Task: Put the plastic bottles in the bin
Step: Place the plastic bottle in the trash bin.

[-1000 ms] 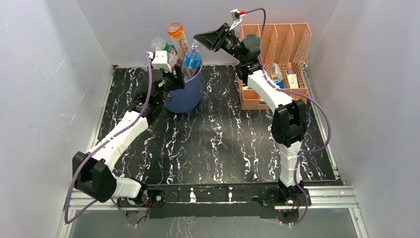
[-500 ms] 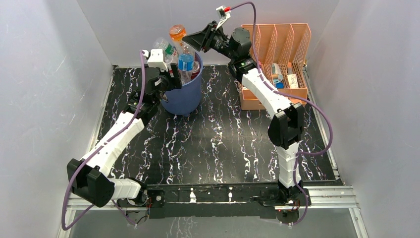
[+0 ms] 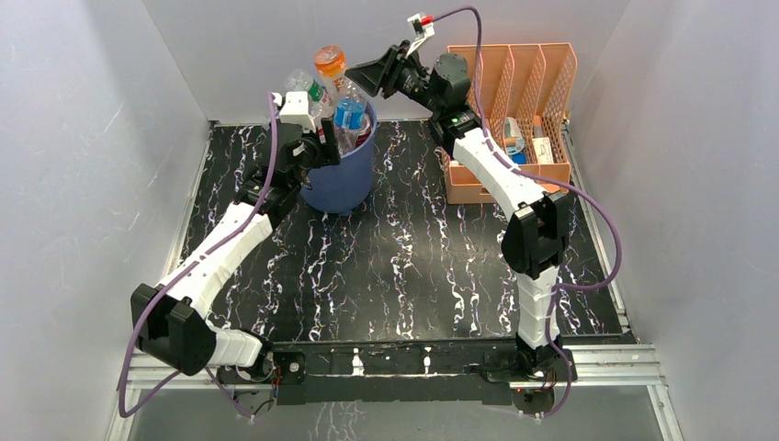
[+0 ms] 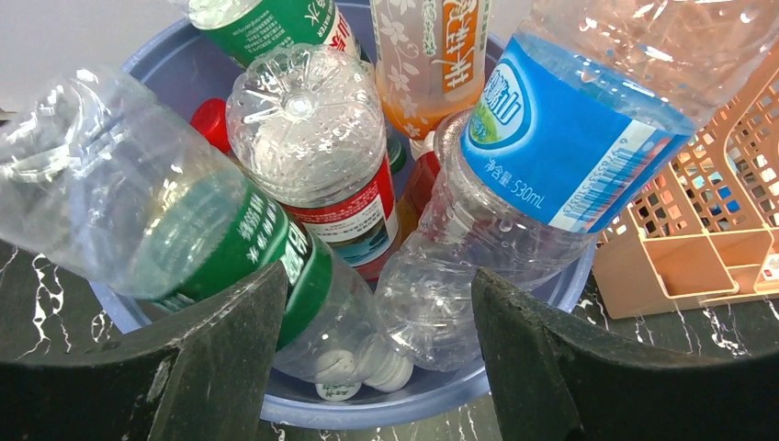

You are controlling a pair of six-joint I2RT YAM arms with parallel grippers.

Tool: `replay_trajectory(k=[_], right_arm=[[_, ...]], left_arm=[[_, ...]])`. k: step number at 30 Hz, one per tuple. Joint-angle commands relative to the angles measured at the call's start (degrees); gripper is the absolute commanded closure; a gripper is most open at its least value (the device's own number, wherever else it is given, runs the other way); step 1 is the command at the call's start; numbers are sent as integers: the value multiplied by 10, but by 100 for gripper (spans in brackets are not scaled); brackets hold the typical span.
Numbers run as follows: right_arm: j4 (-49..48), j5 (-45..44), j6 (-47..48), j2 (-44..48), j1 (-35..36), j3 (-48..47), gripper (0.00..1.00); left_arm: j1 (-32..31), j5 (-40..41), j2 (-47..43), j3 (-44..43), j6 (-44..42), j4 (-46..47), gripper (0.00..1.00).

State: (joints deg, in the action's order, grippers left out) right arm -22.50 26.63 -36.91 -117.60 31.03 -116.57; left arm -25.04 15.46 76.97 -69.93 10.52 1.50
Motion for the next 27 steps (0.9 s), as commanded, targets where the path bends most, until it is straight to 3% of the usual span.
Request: replay_trajectory(k=[1, 5, 10, 17, 23, 27], right_arm=[[72, 64, 25, -8, 2, 51, 34], [35, 77, -7, 13, -19, 86, 17], [40, 76, -19, 44, -42, 101, 3], [95, 49, -21, 91, -75, 109, 2], [86, 71, -54, 125, -98, 126, 2], [98, 75, -55, 159, -107, 153, 2]], left_arm=[[-2, -11, 18, -16, 2, 13, 27], [-2, -14, 36, -19, 3, 15, 27], [-2, -18, 54, -24, 5, 18, 28], [-2, -26, 52, -30, 11, 12, 28], [-2, -18, 49, -39, 10, -4, 28], [-2, -8, 32, -33, 10, -11, 20]])
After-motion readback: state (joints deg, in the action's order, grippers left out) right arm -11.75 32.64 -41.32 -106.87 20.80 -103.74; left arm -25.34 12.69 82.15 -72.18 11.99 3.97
